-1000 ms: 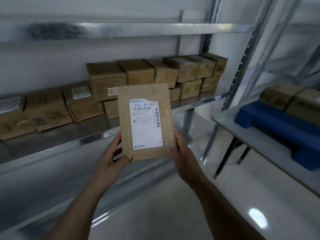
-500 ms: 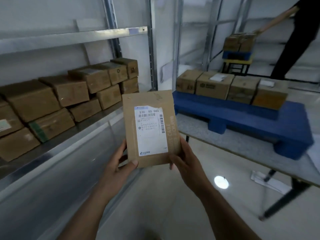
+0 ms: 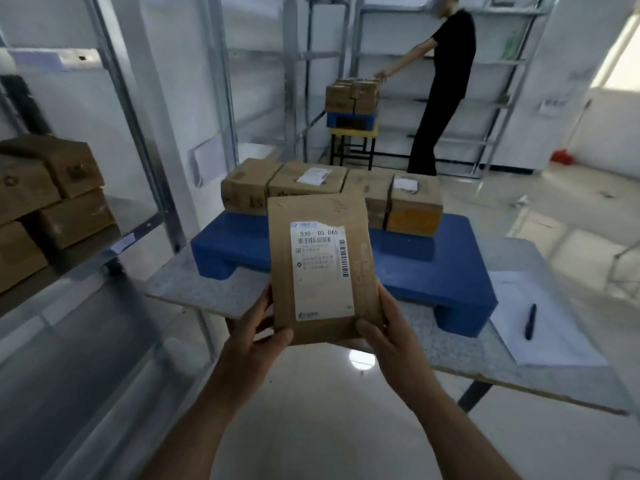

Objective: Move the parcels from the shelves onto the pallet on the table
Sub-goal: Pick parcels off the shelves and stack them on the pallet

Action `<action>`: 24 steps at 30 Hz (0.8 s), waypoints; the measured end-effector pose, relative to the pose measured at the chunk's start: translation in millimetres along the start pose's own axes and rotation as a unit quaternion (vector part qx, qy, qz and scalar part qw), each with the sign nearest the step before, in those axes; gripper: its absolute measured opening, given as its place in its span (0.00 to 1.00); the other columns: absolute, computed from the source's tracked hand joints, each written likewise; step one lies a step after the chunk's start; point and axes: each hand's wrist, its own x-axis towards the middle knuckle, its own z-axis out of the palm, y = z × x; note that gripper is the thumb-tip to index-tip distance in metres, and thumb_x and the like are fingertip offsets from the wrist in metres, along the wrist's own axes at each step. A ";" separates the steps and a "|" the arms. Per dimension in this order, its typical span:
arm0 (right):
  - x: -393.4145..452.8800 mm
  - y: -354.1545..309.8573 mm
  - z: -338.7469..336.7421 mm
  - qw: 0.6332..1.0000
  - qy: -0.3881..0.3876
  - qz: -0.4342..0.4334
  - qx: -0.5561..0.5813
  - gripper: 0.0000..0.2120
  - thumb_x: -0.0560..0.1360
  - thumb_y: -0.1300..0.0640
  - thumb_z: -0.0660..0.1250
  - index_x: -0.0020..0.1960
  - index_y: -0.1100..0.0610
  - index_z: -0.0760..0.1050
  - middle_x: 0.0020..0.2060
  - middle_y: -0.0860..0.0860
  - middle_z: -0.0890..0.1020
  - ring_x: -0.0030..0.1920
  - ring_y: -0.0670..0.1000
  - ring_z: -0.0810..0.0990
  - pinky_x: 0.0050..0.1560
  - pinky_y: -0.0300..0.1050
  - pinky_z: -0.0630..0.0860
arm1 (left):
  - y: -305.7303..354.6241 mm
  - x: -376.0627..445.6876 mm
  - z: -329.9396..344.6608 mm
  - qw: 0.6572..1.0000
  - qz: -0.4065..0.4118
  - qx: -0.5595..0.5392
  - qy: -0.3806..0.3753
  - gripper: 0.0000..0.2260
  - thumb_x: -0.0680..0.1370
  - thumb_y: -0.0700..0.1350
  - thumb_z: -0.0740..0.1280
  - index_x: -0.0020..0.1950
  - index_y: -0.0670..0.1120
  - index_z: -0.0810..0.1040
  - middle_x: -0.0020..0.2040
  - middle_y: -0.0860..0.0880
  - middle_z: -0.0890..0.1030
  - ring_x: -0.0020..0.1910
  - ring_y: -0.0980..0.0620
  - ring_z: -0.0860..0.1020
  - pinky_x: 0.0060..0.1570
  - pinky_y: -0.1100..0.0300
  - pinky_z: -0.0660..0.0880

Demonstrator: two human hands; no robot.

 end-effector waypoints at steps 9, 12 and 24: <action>112.9 34.1 -72.6 0.984 0.162 0.030 -0.073 0.39 0.65 0.34 0.63 0.74 0.41 0.57 0.67 0.40 0.68 0.66 0.42 0.69 0.65 0.51 0.72 | 17.7 160.2 68.2 0.992 0.044 -0.044 -0.114 0.27 0.78 0.46 0.65 0.68 0.67 0.56 0.62 0.66 0.70 0.55 0.75 0.71 0.45 0.78 0.70; 129.9 46.0 -92.8 0.976 0.203 0.034 -0.066 0.37 0.66 0.36 0.63 0.73 0.41 0.58 0.68 0.40 0.68 0.66 0.42 0.69 0.65 0.50 0.71 | 21.7 196.8 91.0 0.988 0.063 -0.029 -0.140 0.28 0.76 0.51 0.65 0.70 0.67 0.55 0.64 0.66 0.68 0.56 0.75 0.70 0.47 0.78 0.70; 157.7 77.8 -193.0 0.943 0.323 0.065 -0.041 0.26 0.77 0.63 0.64 0.72 0.51 0.62 0.58 0.41 0.74 0.53 0.35 0.75 0.44 0.21 0.70 | 51.6 275.3 201.8 0.970 0.100 0.027 -0.221 0.31 0.78 0.51 0.63 0.76 0.59 0.50 0.71 0.58 0.65 0.60 0.67 0.69 0.51 0.73 0.68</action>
